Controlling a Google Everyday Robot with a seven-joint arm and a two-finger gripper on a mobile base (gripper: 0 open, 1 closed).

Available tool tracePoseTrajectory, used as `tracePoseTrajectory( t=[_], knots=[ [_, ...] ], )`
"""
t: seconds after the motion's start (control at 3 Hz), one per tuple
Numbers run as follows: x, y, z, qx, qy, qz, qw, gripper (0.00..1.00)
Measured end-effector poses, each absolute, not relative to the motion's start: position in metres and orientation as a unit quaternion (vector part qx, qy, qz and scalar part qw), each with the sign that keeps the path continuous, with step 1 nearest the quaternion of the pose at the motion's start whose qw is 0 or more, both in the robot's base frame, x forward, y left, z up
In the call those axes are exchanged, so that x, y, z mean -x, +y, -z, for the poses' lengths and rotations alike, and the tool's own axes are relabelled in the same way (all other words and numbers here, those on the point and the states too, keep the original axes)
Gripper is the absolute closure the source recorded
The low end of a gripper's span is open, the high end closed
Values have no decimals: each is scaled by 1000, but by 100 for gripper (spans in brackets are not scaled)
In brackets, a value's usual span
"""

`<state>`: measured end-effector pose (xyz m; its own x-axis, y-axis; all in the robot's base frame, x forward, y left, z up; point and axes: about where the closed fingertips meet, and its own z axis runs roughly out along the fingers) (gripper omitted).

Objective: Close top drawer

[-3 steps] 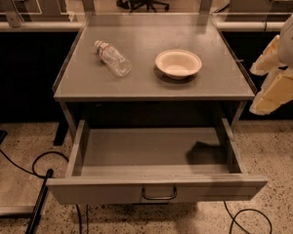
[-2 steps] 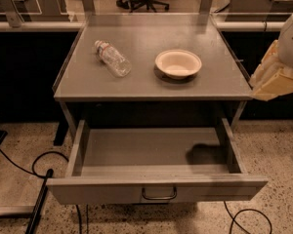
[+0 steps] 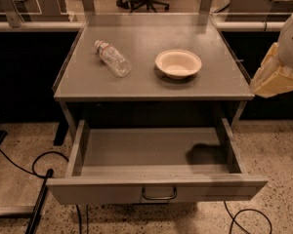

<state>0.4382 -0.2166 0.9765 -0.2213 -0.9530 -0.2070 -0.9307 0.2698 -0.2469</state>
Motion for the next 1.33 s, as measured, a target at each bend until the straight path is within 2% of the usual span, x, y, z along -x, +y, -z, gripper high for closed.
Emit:
tracePoseTrajectory(
  t=[0.67, 1.33],
  knots=[
    [-418, -226, -956, 584, 800, 34, 136, 100],
    [-343, -231, -871, 544, 838, -32, 42, 100]
  ],
)
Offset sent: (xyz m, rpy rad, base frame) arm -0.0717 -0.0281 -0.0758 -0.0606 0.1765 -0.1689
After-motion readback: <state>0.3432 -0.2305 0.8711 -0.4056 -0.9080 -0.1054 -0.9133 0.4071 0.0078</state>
